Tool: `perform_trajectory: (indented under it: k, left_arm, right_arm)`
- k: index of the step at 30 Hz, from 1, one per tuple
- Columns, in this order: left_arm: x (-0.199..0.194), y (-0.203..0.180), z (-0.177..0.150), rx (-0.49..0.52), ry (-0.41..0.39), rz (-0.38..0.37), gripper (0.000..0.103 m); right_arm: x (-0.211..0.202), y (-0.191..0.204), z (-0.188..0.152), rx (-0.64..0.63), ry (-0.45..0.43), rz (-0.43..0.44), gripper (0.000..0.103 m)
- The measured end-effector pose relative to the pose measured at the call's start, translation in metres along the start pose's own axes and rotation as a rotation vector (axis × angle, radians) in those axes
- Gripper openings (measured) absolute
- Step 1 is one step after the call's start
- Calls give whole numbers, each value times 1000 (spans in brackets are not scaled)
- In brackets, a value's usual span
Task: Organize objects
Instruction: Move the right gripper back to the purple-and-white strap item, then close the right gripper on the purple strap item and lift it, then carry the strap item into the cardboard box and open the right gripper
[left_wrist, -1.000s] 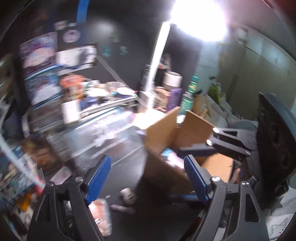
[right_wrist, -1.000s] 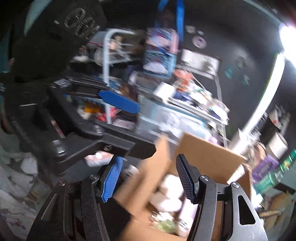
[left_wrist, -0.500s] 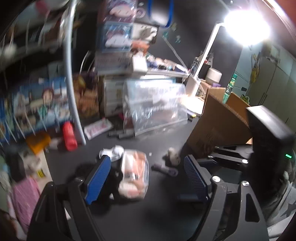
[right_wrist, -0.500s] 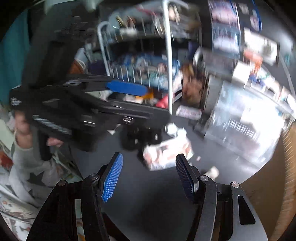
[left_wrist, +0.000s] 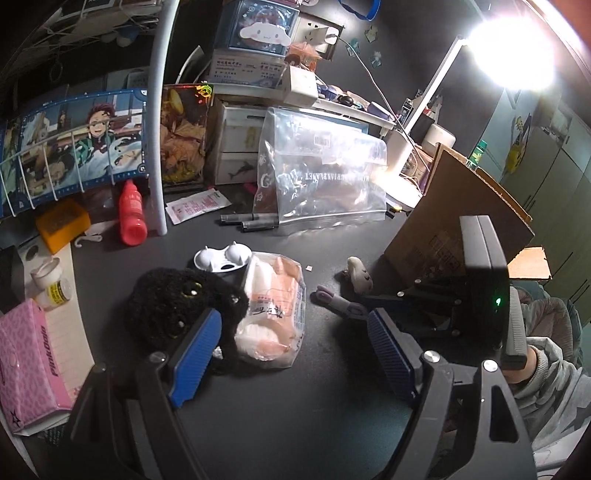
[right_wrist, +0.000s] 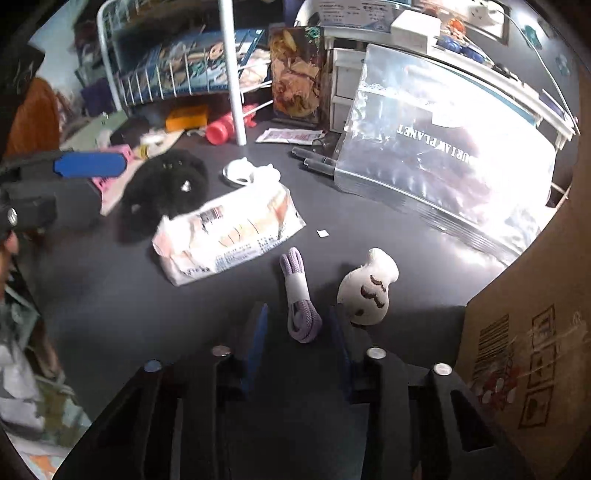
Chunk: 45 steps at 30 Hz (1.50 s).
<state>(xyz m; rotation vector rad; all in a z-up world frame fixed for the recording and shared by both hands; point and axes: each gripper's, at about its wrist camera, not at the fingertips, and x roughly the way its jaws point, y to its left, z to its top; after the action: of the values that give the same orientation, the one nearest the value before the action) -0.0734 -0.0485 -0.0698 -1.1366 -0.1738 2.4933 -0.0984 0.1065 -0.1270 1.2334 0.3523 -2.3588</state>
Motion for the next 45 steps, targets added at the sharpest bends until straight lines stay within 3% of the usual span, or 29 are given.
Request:
perform_trajectory:
  k: [5, 15, 22, 30, 45]
  left_arm:
    - [1, -1, 1, 3, 3, -1, 79]
    - [-1, -11, 9, 21, 4, -48, 79]
    - [-14, -21, 25, 40, -31, -107, 48]
    - [-32, -38, 44, 71, -83, -170, 28]
    - [-41, -99, 90, 206, -133, -188, 25]
  right_arm:
    - [1, 2, 2, -28, -3, -11, 11]
    - [-36, 19, 7, -77, -98, 29, 10]
    - [-80, 37, 18, -133, -204, 66, 10]
    - [-119, 43, 26, -170, -285, 57, 10]
    - [-171, 10, 24, -160, -381, -46, 10]
